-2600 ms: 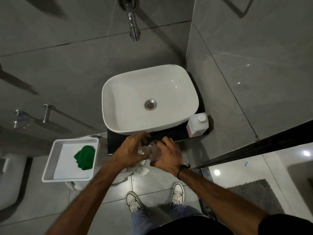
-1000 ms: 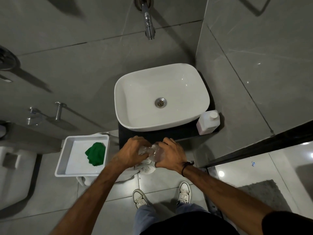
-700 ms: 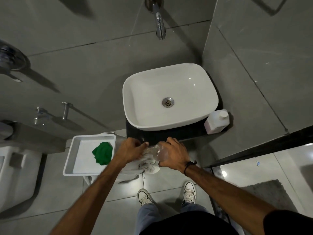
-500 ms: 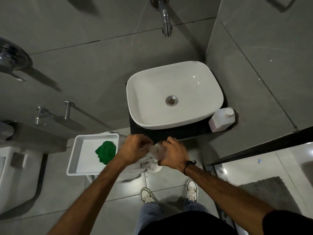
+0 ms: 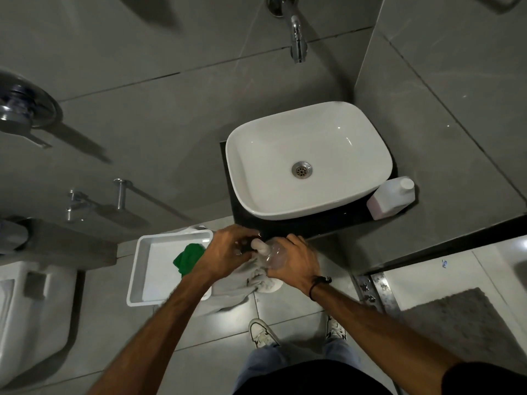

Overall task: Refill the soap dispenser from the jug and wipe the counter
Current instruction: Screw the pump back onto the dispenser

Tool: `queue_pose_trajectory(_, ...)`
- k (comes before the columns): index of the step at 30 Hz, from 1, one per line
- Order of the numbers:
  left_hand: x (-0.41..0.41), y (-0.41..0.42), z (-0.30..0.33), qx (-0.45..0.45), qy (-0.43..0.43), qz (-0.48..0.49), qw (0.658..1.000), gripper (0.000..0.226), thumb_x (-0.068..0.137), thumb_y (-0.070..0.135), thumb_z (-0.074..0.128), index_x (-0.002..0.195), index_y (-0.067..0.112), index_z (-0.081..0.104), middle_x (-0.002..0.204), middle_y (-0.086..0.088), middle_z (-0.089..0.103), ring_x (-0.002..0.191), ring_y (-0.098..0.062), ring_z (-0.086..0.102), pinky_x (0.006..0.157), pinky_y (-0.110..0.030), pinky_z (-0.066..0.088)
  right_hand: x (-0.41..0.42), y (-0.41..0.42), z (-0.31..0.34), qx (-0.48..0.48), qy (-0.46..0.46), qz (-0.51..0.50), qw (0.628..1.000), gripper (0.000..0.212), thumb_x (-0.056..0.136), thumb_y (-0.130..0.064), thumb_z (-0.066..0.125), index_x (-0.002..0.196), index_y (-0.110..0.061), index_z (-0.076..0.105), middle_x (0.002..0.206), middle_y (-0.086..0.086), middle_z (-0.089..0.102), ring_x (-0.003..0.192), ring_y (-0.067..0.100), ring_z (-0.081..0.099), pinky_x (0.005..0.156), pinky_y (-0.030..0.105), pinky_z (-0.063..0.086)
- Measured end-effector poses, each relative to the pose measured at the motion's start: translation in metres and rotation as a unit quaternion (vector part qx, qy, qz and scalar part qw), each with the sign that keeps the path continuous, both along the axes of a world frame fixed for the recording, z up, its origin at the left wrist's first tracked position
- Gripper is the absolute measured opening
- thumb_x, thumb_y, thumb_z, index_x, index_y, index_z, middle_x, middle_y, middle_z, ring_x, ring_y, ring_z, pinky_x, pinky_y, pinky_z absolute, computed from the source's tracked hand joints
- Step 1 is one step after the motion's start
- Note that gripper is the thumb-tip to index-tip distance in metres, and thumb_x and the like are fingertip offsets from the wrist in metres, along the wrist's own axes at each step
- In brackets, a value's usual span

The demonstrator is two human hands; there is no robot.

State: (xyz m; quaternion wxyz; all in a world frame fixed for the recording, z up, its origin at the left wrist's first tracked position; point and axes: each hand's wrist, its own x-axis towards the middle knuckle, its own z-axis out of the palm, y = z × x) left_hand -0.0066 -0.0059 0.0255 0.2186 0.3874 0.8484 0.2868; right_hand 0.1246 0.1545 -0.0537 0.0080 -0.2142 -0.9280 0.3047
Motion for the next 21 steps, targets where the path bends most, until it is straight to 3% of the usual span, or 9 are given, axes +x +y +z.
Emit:
queue_pose_trajectory(2,-0.002,-0.003,-0.011,-0.017,-0.079,0.070,0.994,0.055,0.079,0.021,0.086,0.130,0.022,0.065,0.111,0.004,0.071,0.089,-0.004,0.068,0.078,-0.014,0.055,-0.007,-0.006,-0.003,-0.013,0.038,-0.046,0.998,0.069,0.054,-0.056,0.080,0.116,-0.030,0.064,0.100,-0.008,0.065,0.092,0.015,0.059,0.083,0.036,0.054)
queue_pose_trajectory(5,-0.002,0.005,-0.035,-0.003,-0.151,0.098,0.984,0.044,0.082,0.022,0.083,0.125,0.019,0.069,0.107,0.004,0.076,0.092,-0.003,0.071,0.085,-0.019,0.055,-0.025,-0.016,-0.007,-0.080,0.079,-0.158,0.981,0.074,0.053,-0.047,0.088,0.120,-0.024,0.064,0.107,-0.003,0.069,0.099,0.018,0.060,0.089,0.036,0.053)
queue_pose_trajectory(8,-0.004,0.012,-0.057,0.049,-0.185,0.148,0.970,0.036,0.086,0.015,0.080,0.121,0.015,0.072,0.100,0.009,0.077,0.087,0.000,0.073,0.081,-0.019,0.058,-0.043,-0.027,-0.018,-0.096,0.125,-0.229,0.961,0.065,0.055,-0.025,0.092,0.115,-0.018,0.068,0.102,0.005,0.072,0.095,0.026,0.066,0.084,0.040,0.057)
queue_pose_trajectory(11,-0.009,0.011,-0.075,0.068,-0.197,0.196,0.958,0.035,0.090,0.008,0.073,0.125,0.011,0.070,0.103,0.005,0.075,0.089,-0.001,0.073,0.084,-0.026,0.062,-0.052,-0.033,-0.031,-0.146,0.102,-0.243,0.953,0.057,0.059,-0.027,0.092,0.110,-0.018,0.071,0.103,0.005,0.070,0.095,0.024,0.067,0.079,0.026,0.051)
queue_pose_trajectory(15,-0.015,0.004,-0.087,0.086,-0.199,0.219,0.951,0.036,0.092,0.011,0.072,0.127,0.020,0.069,0.098,0.024,0.071,0.090,0.009,0.070,0.076,-0.012,0.056,-0.056,-0.033,-0.047,-0.154,0.069,-0.220,0.961,0.059,0.062,-0.023,0.093,0.116,-0.016,0.072,0.111,0.000,0.066,0.093,0.012,0.066,0.071,0.001,0.040)
queue_pose_trajectory(16,-0.015,0.004,-0.088,0.090,-0.207,0.222,0.949,0.037,0.091,0.012,0.073,0.127,0.021,0.068,0.096,0.026,0.072,0.092,0.004,0.071,0.075,-0.012,0.055,-0.057,-0.032,-0.048,-0.162,0.070,-0.216,0.961,0.060,0.062,-0.020,0.094,0.118,-0.014,0.072,0.112,0.001,0.066,0.094,0.013,0.067,0.073,0.002,0.044)
queue_pose_trajectory(18,-0.015,0.005,-0.086,0.095,-0.219,0.222,0.946,0.043,0.088,0.014,0.077,0.130,0.020,0.066,0.098,0.024,0.072,0.093,-0.004,0.072,0.077,-0.014,0.058,-0.058,-0.029,-0.048,-0.180,0.076,-0.202,0.960,0.060,0.063,-0.017,0.094,0.119,-0.012,0.071,0.113,0.003,0.066,0.095,0.019,0.069,0.079,0.021,0.057)
queue_pose_trajectory(21,-0.008,0.008,-0.079,0.096,-0.112,0.192,0.970,0.063,0.079,0.031,0.085,0.136,0.021,0.061,0.115,0.012,0.066,0.098,-0.002,0.066,0.084,-0.012,0.053,-0.056,-0.025,-0.044,-0.171,0.079,-0.182,0.965,0.059,0.066,-0.014,0.091,0.121,-0.013,0.070,0.115,0.005,0.066,0.098,0.021,0.068,0.084,0.034,0.060)
